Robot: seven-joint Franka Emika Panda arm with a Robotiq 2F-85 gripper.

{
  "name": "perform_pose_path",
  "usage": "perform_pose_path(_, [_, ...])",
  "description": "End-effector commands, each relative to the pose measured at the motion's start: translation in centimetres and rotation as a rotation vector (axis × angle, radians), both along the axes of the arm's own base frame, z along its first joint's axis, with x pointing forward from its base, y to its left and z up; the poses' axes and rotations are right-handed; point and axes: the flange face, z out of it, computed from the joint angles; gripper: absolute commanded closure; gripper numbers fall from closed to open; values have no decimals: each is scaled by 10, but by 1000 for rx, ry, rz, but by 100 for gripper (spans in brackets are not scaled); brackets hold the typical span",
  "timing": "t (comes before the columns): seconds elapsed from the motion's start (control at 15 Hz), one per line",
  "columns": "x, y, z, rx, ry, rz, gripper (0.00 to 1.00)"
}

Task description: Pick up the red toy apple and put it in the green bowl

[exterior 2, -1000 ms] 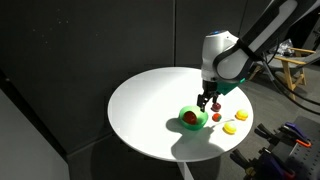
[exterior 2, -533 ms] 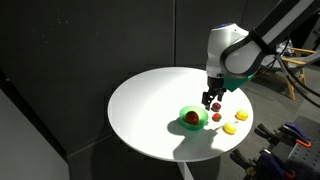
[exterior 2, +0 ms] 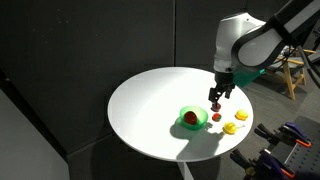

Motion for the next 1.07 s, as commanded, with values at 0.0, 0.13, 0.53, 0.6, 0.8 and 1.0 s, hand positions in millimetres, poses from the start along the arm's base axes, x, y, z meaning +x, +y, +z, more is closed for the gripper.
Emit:
perform_pose_path(0.0, [-17, -7, 22, -14, -9, -45, 0])
perform_pose_path(0.13, [-22, -9, 30, -12, -11, -53, 0])
perform_pose_path(0.53, [-35, -9, 57, 27, -56, -41, 0])
perform_pose_path(0.6, [-36, -8, 61, 34, -63, -43, 0])
perform_pose_path(0.8, [-39, -4, 75, 69, -85, -49, 0])
perform_pose_path(1.0, [-42, 0, 86, 102, -84, -39, 0])
